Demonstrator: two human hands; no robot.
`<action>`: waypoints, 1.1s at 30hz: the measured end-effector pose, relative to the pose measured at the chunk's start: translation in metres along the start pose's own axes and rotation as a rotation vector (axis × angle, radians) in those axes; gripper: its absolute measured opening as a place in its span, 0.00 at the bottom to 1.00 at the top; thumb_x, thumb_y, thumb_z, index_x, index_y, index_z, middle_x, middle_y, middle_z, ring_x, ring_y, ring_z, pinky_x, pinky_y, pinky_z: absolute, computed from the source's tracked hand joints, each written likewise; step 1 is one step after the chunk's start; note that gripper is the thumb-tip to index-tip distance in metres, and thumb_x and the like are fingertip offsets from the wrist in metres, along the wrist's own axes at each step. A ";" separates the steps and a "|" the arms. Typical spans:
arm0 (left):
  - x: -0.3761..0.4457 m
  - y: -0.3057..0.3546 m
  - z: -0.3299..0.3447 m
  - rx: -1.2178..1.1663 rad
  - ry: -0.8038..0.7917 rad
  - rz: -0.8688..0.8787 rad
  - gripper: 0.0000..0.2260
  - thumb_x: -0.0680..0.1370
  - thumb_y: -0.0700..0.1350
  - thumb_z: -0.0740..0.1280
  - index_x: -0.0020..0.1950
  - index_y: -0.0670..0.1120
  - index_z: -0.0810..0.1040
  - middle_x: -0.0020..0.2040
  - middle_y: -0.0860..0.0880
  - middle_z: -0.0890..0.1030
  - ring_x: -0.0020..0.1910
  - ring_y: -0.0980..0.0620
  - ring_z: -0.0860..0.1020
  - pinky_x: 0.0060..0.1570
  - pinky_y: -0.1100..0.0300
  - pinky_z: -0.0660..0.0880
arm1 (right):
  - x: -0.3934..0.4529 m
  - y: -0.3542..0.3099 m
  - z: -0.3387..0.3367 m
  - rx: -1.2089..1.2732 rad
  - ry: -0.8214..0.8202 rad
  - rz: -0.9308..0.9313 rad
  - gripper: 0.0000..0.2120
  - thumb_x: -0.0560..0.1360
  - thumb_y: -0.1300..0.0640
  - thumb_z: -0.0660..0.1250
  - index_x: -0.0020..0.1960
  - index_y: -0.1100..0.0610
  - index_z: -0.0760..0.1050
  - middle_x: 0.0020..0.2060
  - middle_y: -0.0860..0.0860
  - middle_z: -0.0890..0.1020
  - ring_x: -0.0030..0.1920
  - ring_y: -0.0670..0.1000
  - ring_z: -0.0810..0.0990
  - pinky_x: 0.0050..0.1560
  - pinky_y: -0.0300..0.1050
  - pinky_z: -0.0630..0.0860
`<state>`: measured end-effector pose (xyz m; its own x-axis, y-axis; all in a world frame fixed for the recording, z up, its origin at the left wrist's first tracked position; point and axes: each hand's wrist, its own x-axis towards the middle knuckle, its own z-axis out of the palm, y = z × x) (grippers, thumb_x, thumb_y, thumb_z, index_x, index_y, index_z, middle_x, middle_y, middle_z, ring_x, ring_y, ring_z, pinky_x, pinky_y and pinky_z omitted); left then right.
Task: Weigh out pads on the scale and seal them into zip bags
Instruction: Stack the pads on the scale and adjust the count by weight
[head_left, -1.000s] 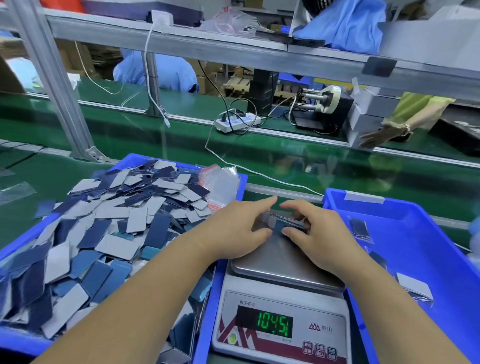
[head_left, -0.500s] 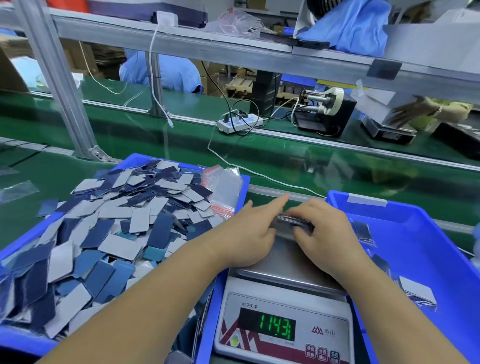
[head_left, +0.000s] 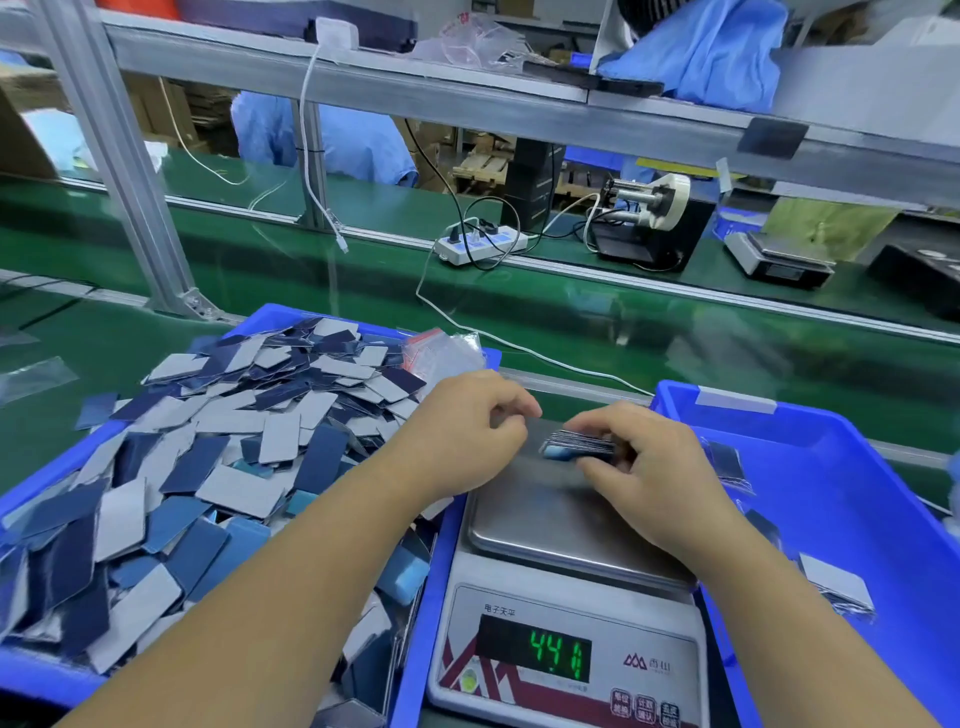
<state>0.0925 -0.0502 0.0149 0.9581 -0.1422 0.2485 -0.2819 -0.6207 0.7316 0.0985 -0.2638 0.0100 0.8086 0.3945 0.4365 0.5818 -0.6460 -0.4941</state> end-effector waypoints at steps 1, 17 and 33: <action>-0.001 0.000 0.001 0.006 -0.048 -0.008 0.08 0.78 0.46 0.67 0.49 0.57 0.85 0.45 0.59 0.80 0.49 0.65 0.76 0.46 0.76 0.68 | 0.000 0.001 0.000 -0.004 -0.029 0.037 0.17 0.69 0.64 0.75 0.50 0.44 0.80 0.41 0.36 0.80 0.42 0.37 0.76 0.42 0.25 0.68; 0.002 0.005 0.020 0.029 0.021 -0.086 0.09 0.79 0.52 0.67 0.40 0.54 0.80 0.34 0.58 0.81 0.37 0.62 0.76 0.34 0.69 0.68 | 0.000 0.002 0.003 -0.083 -0.124 0.067 0.22 0.69 0.61 0.74 0.60 0.44 0.78 0.40 0.24 0.76 0.43 0.29 0.73 0.44 0.21 0.65; 0.014 0.000 0.021 0.040 0.033 -0.273 0.12 0.81 0.50 0.64 0.39 0.48 0.78 0.34 0.54 0.80 0.39 0.53 0.77 0.35 0.60 0.68 | 0.002 -0.005 0.012 -0.298 -0.187 -0.001 0.10 0.78 0.54 0.68 0.59 0.50 0.80 0.55 0.44 0.80 0.54 0.49 0.79 0.52 0.47 0.76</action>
<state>0.1068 -0.0688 0.0052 0.9960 0.0587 0.0667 -0.0111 -0.6627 0.7488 0.0980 -0.2516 0.0045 0.8263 0.4899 0.2780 0.5536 -0.7973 -0.2403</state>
